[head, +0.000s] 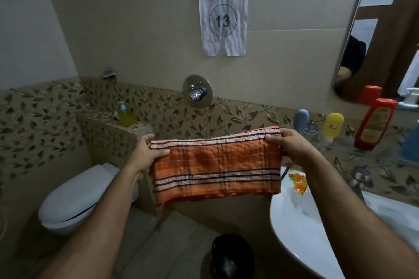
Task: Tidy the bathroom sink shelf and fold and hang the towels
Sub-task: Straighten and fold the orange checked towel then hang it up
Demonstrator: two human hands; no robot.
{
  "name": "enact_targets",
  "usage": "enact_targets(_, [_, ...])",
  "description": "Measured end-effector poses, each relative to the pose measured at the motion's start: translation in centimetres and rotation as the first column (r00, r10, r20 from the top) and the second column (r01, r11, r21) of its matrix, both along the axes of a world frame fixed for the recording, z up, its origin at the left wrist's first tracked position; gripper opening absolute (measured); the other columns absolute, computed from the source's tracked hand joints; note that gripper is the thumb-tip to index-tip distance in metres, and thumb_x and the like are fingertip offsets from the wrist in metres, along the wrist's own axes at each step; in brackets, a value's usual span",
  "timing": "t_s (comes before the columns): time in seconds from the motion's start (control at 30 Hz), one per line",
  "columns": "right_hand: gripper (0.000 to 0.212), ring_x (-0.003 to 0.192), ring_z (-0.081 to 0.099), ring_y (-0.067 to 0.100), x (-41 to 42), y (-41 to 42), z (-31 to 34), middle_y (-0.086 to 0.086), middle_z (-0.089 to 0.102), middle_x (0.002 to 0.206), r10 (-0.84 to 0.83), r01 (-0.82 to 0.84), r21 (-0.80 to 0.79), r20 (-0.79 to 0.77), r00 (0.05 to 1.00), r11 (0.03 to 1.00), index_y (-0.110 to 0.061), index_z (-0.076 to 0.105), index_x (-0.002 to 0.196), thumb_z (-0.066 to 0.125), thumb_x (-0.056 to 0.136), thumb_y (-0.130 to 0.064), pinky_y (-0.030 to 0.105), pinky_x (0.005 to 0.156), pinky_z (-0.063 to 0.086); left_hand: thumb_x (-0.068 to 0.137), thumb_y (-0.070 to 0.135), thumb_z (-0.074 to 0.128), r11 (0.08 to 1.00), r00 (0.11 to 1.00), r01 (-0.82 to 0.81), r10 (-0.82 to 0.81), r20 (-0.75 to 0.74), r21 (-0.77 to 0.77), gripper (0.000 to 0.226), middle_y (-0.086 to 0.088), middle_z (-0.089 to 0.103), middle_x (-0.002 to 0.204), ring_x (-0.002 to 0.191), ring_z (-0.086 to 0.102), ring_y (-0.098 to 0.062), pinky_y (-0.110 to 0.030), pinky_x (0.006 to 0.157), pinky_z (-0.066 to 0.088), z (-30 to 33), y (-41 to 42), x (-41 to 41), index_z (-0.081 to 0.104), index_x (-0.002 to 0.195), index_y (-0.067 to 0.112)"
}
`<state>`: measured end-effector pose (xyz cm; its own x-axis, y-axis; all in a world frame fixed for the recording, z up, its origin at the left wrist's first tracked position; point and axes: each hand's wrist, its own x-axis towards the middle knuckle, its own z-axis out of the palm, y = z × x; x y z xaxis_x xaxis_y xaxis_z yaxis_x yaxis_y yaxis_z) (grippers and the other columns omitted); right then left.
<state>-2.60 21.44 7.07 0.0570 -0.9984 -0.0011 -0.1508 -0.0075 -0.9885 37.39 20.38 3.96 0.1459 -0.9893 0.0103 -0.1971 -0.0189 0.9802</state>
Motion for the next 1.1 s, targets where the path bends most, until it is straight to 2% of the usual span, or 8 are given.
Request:
enact_targets(0.07, [0.013, 0.077, 0.072, 0.016, -0.4, 0.6, 0.3, 0.005, 0.075, 0.088, 0.0, 0.0, -0.077, -0.004, 1.0, 0.997, -0.011, 0.069, 0.103, 0.059, 0.094, -0.011, 0.023, 0.061, 0.056, 0.075, 0.002, 0.079, 0.99, 0.998, -0.068, 0.069, 0.009, -0.126, 0.078, -0.001, 0.047, 0.129, 0.113, 0.053, -0.02, -0.031, 0.079, 0.052, 0.5, 0.3, -1.0, 0.039, 0.141, 0.014])
enact_targets(0.13, [0.015, 0.082, 0.073, 0.016, -0.9, 1.1, 0.7, 0.004, 0.076, 0.092, 0.0, -0.006, -0.149, -0.039, 0.999, 0.989, -0.013, 0.07, 0.103, 0.06, 0.093, -0.009, 0.022, 0.065, 0.057, 0.077, -0.003, 0.075, 0.971, 0.997, -0.075, 0.079, 0.007, -0.226, 0.067, -0.005, 0.057, 0.124, 0.108, 0.059, -0.021, -0.035, 0.085, 0.054, 0.8, 0.4, -1.5, 0.048, 0.136, 0.013])
enact_targets(0.27, [0.019, 0.094, 0.072, 0.016, -1.4, 0.8, 0.9, 0.003, 0.075, 0.102, -0.108, 0.077, -0.275, -0.098, 0.989, 0.958, -0.017, 0.07, 0.108, 0.063, 0.092, -0.012, 0.028, 0.079, 0.058, 0.079, -0.002, 0.074, 0.938, 0.99, -0.116, 0.137, 0.042, -0.326, 0.032, 0.002, 0.07, 0.09, 0.086, 0.068, -0.02, -0.039, 0.084, 0.056, 1.2, 0.7, -2.1, 0.066, 0.098, 0.022])
enact_targets(0.43, [0.022, 0.104, 0.066, 0.02, -1.0, 0.5, 1.6, 0.007, 0.065, 0.113, -0.229, 0.175, -0.396, -0.093, 0.969, 0.901, -0.012, 0.063, 0.115, 0.06, 0.096, -0.021, 0.03, 0.081, 0.056, 0.079, 0.009, 0.078, 0.905, 0.969, -0.108, 0.188, 0.16, -0.412, 0.025, 0.008, 0.068, 0.08, 0.075, 0.065, -0.014, -0.032, 0.073, 0.053, 1.8, 0.5, -2.6, 0.064, 0.079, 0.03])
enact_targets(0.6, [0.008, 0.104, 0.065, 0.031, -0.4, 1.0, 3.1, 0.008, 0.067, 0.103, -0.219, 0.207, -0.393, 0.015, 0.976, 0.896, -0.02, 0.059, 0.104, 0.052, 0.1, -0.019, 0.046, 0.09, 0.054, 0.077, 0.018, 0.081, 0.918, 0.946, 0.021, 0.109, 0.305, -0.395, 0.015, -0.003, 0.062, 0.094, 0.087, 0.06, -0.016, -0.031, 0.081, 0.047, 1.4, -0.1, -1.3, 0.069, 0.085, 0.016])
enact_targets(0.83, [0.012, 0.095, 0.064, 0.024, 1.5, 0.8, 4.9, 0.006, 0.067, 0.099, -0.367, 0.19, -0.584, -0.202, 0.908, 0.789, -0.013, 0.054, 0.102, 0.057, 0.098, -0.024, 0.044, 0.088, 0.052, 0.086, 0.011, 0.071, 0.969, 0.963, 0.158, -0.109, 0.245, -0.19, 0.01, -0.003, 0.065, 0.078, 0.065, 0.063, -0.006, -0.016, 0.059, 0.05, -1.0, 0.7, -1.3, 0.064, 0.092, 0.006])
enact_targets(0.97, [0.021, 0.092, 0.061, 0.018, 3.6, 0.8, 6.4, 0.0, 0.063, 0.094, -0.366, 0.154, -0.609, -0.24, 0.899, 0.778, -0.013, 0.05, 0.104, 0.064, 0.093, -0.025, 0.037, 0.084, 0.051, 0.086, 0.011, 0.071, 0.981, 0.969, 0.154, -0.127, 0.213, -0.114, 0.011, -0.006, 0.066, 0.084, 0.082, 0.063, -0.023, -0.025, 0.065, 0.051, -3.2, 0.5, -0.8, 0.063, 0.092, 0.008])
enact_targets(1.1, [0.019, 0.085, 0.064, 0.011, 5.7, 1.3, 8.1, -0.007, 0.065, 0.091, -0.266, 0.019, -0.609, -0.318, 0.91, 0.793, -0.021, 0.048, 0.101, 0.065, 0.093, -0.024, 0.032, 0.074, 0.055, 0.08, 0.026, 0.078, 0.974, 0.947, 0.225, -0.216, 0.24, -0.01, 0.035, 0.0, 0.065, 0.109, 0.105, 0.06, -0.014, -0.03, 0.088, 0.051, -3.7, 0.6, -1.5, 0.062, 0.111, 0.023])
